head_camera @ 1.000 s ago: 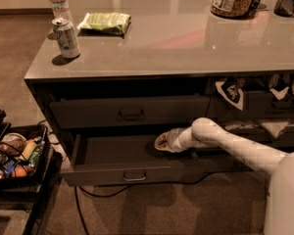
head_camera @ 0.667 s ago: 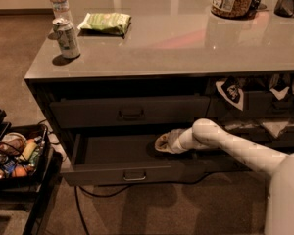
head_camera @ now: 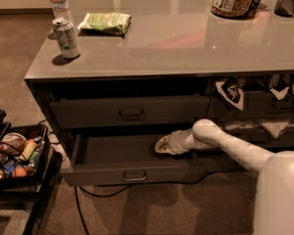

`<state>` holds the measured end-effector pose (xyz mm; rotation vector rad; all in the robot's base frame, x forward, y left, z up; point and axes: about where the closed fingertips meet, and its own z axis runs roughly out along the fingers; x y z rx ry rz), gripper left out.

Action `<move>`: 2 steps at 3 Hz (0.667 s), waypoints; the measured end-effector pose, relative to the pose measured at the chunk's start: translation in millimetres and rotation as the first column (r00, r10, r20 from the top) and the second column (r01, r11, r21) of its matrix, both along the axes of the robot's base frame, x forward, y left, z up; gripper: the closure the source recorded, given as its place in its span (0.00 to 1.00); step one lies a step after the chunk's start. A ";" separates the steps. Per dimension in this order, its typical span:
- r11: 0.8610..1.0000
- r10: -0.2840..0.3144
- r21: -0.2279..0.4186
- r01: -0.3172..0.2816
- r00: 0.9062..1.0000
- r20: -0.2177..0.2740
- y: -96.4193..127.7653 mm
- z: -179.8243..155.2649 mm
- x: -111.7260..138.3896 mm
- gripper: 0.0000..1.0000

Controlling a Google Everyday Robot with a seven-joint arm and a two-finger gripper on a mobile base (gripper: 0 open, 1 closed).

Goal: Open middle drawer

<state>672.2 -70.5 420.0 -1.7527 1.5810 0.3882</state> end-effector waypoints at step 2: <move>0.996 -0.021 0.090 0.025 0.999 -0.046 -12.2 -17.0 -6.6 1.00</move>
Offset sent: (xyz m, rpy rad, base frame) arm -0.0128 -0.0279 -0.0197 0.1494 0.0600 -0.0593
